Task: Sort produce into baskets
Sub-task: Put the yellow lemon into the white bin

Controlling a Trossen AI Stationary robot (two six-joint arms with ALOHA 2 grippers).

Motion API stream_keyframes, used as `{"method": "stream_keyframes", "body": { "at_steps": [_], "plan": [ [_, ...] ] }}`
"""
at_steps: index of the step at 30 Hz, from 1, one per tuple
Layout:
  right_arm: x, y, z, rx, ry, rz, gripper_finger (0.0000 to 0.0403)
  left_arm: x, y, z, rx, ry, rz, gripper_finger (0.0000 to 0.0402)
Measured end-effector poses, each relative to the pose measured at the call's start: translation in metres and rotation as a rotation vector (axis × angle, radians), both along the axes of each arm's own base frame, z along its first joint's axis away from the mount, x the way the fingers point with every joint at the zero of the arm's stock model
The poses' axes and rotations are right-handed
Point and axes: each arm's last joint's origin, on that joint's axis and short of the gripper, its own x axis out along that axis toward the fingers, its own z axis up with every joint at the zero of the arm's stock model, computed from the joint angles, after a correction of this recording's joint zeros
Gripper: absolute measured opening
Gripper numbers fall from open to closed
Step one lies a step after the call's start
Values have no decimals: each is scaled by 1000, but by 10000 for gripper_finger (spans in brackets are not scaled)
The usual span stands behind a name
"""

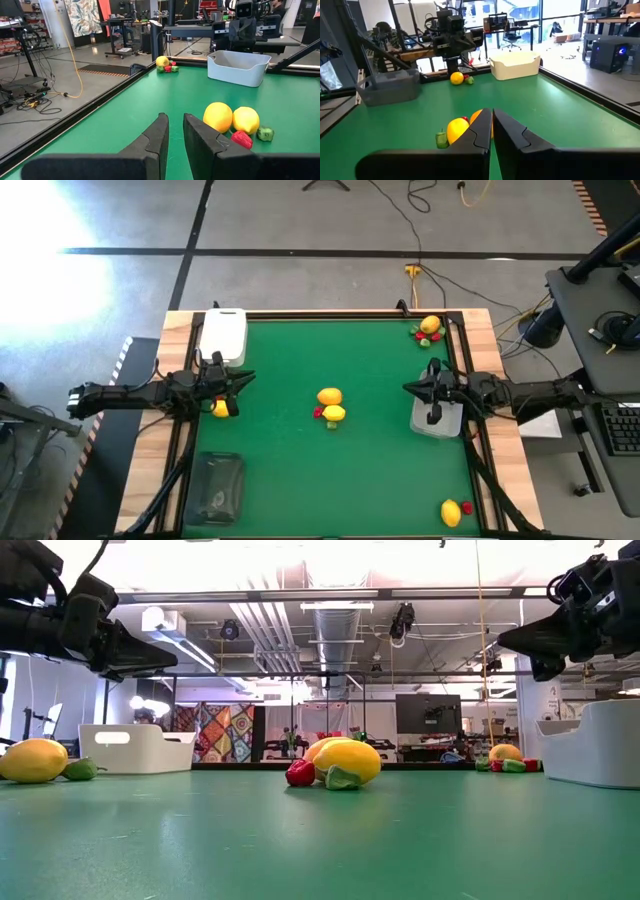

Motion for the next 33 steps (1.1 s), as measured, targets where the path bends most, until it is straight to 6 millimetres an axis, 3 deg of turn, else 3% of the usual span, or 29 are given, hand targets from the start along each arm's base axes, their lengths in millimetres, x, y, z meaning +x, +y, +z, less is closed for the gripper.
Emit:
{"method": "stream_keyframes", "body": {
  "at_steps": [3,11,14,17,19,21,27,33],
  "plan": [
    [0,0,0,0,1,-1,9,0,0,4,-30,-58,2,42],
    [0,0,0,0,1,-3,9,0,-1,24,-369,-400,-35,42],
    [0,0,0,0,1,-3,9,1,-10,39,-462,-507,-367,42],
    [0,0,0,0,0,-3,9,-3,-25,61,-359,-656,-765,42],
    [0,0,0,0,0,-3,9,-2,-32,67,-291,-714,-836,42],
    [0,0,0,0,0,-3,9,7,-39,66,-250,-684,-779,42],
    [0,0,0,0,0,-3,9,42,-48,53,-364,-488,-293,43],
    [0,0,0,0,0,-3,9,80,-58,69,-325,-440,-244,49]
  ]
}}
